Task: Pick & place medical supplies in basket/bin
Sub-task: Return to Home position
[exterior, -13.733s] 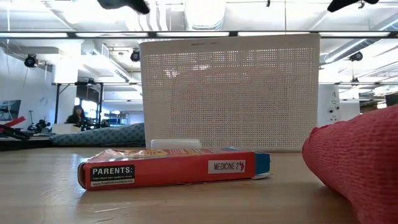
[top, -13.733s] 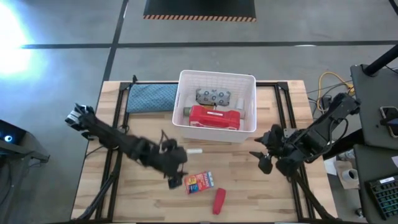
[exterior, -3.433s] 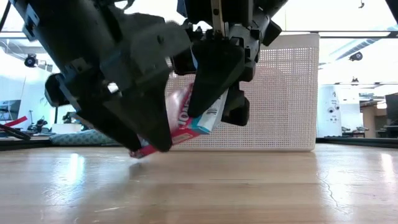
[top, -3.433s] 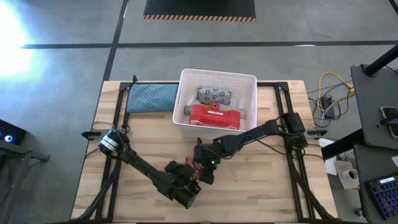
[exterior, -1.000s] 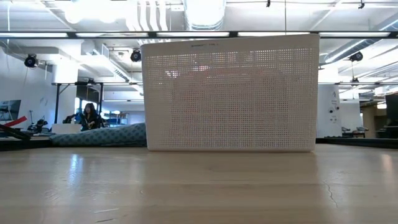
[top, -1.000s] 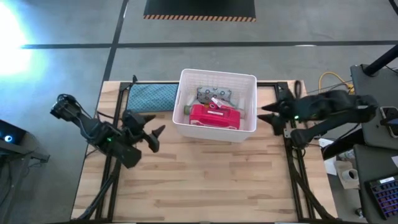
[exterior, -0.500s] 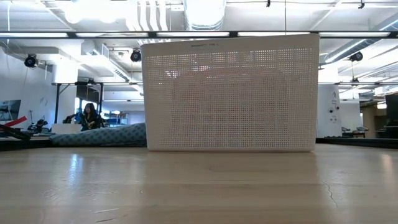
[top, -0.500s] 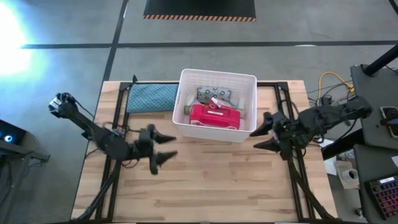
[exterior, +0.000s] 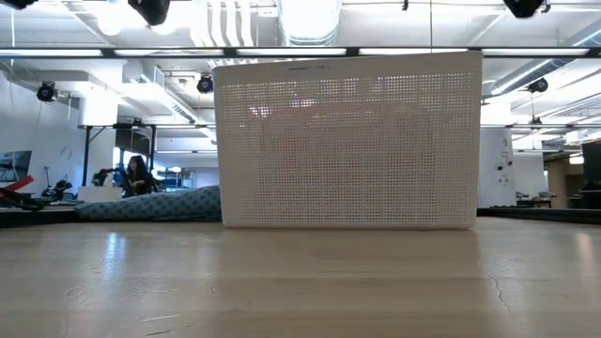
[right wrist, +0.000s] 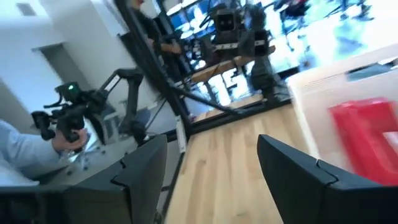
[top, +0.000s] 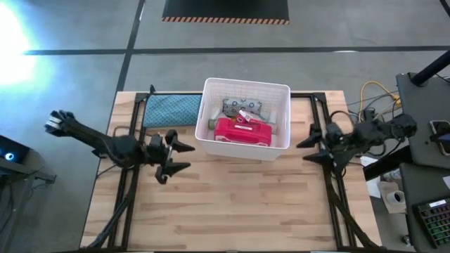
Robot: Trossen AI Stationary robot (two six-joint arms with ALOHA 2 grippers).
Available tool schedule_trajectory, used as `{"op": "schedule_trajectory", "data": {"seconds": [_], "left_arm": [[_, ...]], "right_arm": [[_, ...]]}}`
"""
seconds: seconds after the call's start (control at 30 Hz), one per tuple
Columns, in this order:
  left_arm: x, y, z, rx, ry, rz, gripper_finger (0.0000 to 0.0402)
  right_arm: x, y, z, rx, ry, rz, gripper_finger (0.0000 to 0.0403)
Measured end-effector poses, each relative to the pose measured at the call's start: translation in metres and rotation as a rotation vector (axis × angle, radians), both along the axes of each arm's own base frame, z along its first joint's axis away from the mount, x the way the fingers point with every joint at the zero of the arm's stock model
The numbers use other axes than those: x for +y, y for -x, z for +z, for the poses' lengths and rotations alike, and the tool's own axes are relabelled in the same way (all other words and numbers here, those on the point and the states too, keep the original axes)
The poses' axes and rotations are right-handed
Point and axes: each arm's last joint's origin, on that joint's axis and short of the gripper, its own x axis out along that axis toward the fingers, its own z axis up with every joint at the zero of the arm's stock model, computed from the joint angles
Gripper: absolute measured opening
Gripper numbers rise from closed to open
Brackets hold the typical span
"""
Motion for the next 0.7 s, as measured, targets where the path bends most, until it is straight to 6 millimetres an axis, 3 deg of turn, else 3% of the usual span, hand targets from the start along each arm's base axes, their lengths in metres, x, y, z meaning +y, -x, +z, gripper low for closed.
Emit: {"op": "schedule_trajectory", "data": {"seconds": [0.1, 0.27, 0.5, 0.7], "left_arm": [[0.015, 0.018, 0.001, 0.076, 0.02, 0.043, 0.0269], [0.023, 0.042, 0.002, 0.016, -0.002, 0.003, 0.0269], [0.025, 0.052, -0.034, -0.012, 0.013, -0.005, 0.0269], [0.029, 0.065, -0.061, -0.052, 0.043, -0.01, 0.0269]], "right_arm": [[-0.006, 0.012, -0.011, -0.023, 0.021, -0.021, 0.0241], [-0.007, 0.014, -0.04, -0.09, -0.016, -0.045, 0.0245], [-0.004, 0.006, -0.081, -0.299, -0.029, -0.05, 0.0244], [-0.005, 0.008, -0.1, -0.371, -0.037, -0.068, 0.0244]]}}
